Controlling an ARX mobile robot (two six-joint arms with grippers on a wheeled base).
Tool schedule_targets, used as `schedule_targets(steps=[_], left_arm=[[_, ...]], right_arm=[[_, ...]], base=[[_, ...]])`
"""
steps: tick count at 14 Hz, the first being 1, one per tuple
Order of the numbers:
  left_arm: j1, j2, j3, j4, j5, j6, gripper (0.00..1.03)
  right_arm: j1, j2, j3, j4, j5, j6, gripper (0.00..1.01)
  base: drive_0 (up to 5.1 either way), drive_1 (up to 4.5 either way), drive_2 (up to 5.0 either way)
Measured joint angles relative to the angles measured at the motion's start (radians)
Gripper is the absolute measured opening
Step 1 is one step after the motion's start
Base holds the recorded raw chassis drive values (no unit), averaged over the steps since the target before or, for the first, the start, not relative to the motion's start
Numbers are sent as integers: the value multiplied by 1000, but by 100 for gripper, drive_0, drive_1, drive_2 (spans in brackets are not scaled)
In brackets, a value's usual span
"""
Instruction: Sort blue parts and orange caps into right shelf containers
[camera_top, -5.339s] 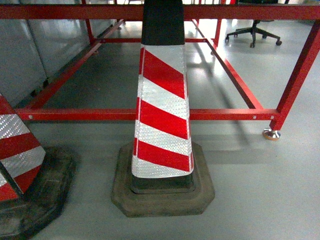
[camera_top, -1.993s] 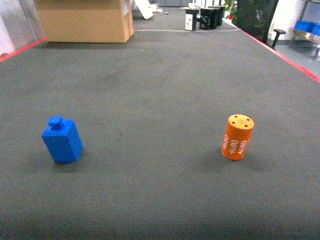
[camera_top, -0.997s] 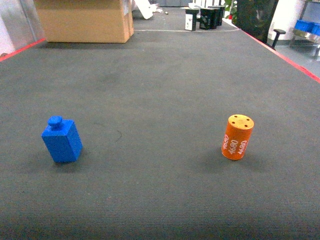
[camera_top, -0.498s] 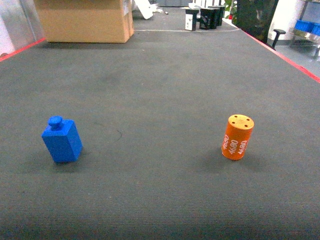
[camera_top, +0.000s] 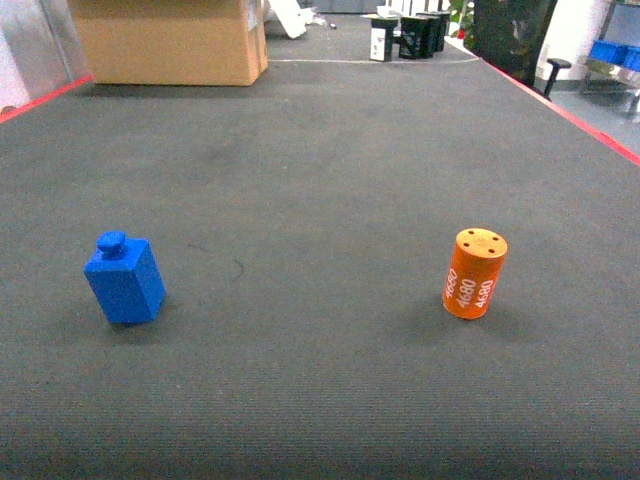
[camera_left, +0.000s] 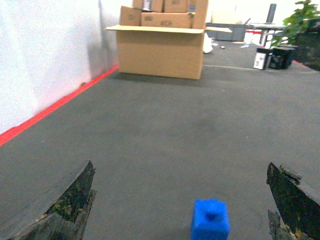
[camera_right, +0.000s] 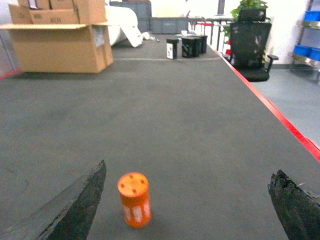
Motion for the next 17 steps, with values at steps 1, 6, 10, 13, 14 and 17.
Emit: schedule_targets(steps=[1, 6, 10, 13, 14, 17], left_arm=[[-4, 253, 111, 135, 21, -9, 98], [-18, 646, 263, 157, 36, -53, 98], [-15, 739, 319, 161, 59, -77, 98], [-10, 778, 350, 157, 75, -77, 98], [-6, 792, 356, 156, 77, -77, 98], [13, 850, 387, 157, 92, -81, 98]], right_arm=[[6, 241, 107, 119, -14, 28, 98], [20, 620, 303, 121, -16, 81, 98], [21, 766, 407, 115, -16, 92, 98], [21, 821, 456, 121, -15, 99, 98], [20, 837, 467, 116, -15, 98, 98], [19, 877, 504, 98, -16, 98, 98]], base=[[0, 0, 0], [0, 0, 0], [0, 0, 0], [0, 0, 0], [0, 0, 0], [0, 0, 0]])
